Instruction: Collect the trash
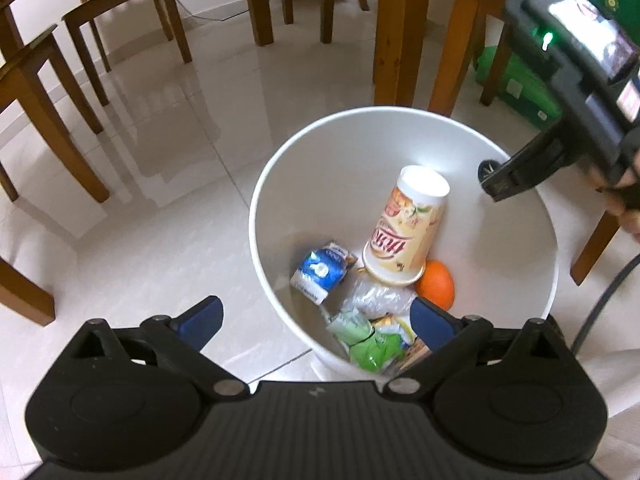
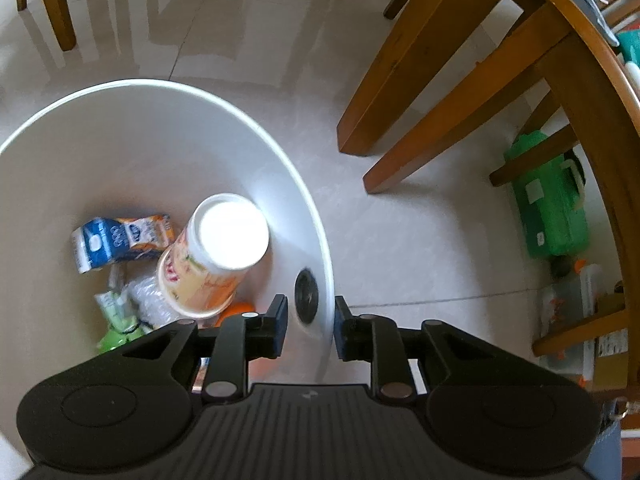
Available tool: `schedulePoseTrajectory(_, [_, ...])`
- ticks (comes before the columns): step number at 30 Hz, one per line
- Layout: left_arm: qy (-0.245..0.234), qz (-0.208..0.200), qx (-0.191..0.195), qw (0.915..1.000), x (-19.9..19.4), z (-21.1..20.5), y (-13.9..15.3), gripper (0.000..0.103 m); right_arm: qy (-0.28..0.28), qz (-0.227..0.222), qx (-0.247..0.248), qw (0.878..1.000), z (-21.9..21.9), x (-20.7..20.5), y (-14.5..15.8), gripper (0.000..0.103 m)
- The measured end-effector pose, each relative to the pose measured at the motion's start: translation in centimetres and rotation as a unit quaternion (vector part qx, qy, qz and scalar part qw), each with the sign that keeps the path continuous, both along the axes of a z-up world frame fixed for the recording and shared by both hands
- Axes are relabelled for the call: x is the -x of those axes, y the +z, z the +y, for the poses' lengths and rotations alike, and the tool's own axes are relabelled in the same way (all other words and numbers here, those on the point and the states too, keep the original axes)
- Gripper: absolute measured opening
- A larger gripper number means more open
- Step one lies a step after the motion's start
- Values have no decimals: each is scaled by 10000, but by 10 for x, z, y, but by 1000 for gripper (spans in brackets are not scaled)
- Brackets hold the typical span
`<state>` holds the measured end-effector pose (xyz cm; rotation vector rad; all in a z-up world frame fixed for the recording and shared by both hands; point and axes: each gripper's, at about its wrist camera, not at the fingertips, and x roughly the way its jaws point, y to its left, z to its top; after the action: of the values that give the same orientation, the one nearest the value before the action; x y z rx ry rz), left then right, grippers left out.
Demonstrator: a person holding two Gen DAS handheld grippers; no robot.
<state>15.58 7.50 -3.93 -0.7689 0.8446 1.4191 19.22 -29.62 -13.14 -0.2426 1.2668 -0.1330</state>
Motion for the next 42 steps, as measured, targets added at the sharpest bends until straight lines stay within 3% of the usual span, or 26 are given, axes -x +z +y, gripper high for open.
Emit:
schedulePoseTrajectory(1, [64,-19,-14,10000,0,-2,1,100,-31,24,-103,9999,-1,2,3,34])
schedulePoseTrajectory(6, [542,-167,-156,9983,4,-11,10,100,-53,226,-662,9975,4,23,20,72])
schedulePoseTrajectory(9, [769,-219,-120,9967,2,-16,16,100,264,266,-555,9978,19,45,30,83])
schedulePoseTrajectory(11, [803,-164,-79,9966,0,-22,22,100,417,220,-459,9978,27,61,40,84])
schedulePoseTrajectory(18, [1052,-142,220,9941,-9,-44,43,100,-221,75,-775,9967,22,107,73,102])
schedulePoseTrajectory(23, [1077,75,346,9936,-19,-55,57,100,-568,44,-880,9945,19,133,84,103])
schedulePoseTrajectory(31, [1317,-164,720,9885,-22,-62,68,99,-692,-67,-1030,9923,15,151,97,103])
schedulePoseTrajectory(42, [1273,118,669,9895,-32,-62,83,99,-711,-84,-1115,9912,10,150,100,103])
